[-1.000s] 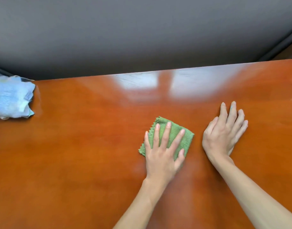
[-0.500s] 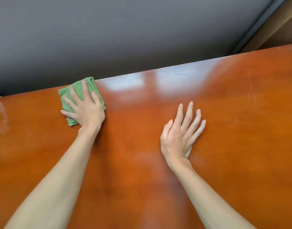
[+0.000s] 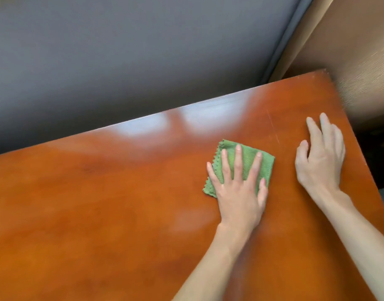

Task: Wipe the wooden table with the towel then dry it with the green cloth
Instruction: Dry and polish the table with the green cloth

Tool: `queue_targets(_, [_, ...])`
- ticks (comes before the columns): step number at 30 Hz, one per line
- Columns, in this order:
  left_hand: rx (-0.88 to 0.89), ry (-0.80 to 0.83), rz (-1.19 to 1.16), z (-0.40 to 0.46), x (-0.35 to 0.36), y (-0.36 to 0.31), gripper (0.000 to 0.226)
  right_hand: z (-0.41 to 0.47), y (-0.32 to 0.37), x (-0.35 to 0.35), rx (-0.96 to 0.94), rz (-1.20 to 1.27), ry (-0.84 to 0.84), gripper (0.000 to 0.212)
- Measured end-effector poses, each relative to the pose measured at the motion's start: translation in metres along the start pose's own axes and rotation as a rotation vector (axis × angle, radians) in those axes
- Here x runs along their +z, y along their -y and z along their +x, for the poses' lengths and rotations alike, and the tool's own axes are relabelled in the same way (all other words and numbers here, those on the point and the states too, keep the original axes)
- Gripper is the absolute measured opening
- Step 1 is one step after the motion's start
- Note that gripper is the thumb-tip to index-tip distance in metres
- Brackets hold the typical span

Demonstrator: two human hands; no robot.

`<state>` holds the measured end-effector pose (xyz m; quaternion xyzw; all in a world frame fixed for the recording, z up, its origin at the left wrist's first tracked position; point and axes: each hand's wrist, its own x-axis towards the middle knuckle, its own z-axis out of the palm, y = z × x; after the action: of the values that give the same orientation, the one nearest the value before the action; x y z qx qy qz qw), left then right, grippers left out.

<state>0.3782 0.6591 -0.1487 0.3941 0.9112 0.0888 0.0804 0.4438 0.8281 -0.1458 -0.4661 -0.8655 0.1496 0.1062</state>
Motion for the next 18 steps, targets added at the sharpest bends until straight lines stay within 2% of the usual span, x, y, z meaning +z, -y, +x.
queue_targets(2, [0.065,0.009,0.004,-0.024,0.005,-0.008,0.057,-0.001,-0.016,0.003,0.013,-0.035,0.002,0.05])
queue_targets(5, [0.066,0.008,0.011,-0.042,0.002,0.02,0.057,-0.002,-0.015,0.008,-0.003,-0.067,-0.031,0.051])
queue_targets(7, [-0.025,-0.015,0.041,-0.041,-0.006,0.059,0.055,0.0,-0.016,0.009,0.005,-0.054,-0.047,0.051])
queue_targets(13, [-0.462,-0.042,0.015,0.02,-0.049,0.179,0.06,0.0,-0.015,0.009,-0.008,-0.012,-0.077,0.051])
queue_targets(15, [-0.54,-0.079,0.0,0.048,-0.055,0.188,0.06,-0.001,-0.013,0.008,-0.006,-0.008,-0.08,0.051])
queue_targets(18, [-0.646,-0.126,-0.031,0.091,-0.05,0.166,0.056,0.0,-0.012,0.007,-0.008,0.0,-0.085,0.051])
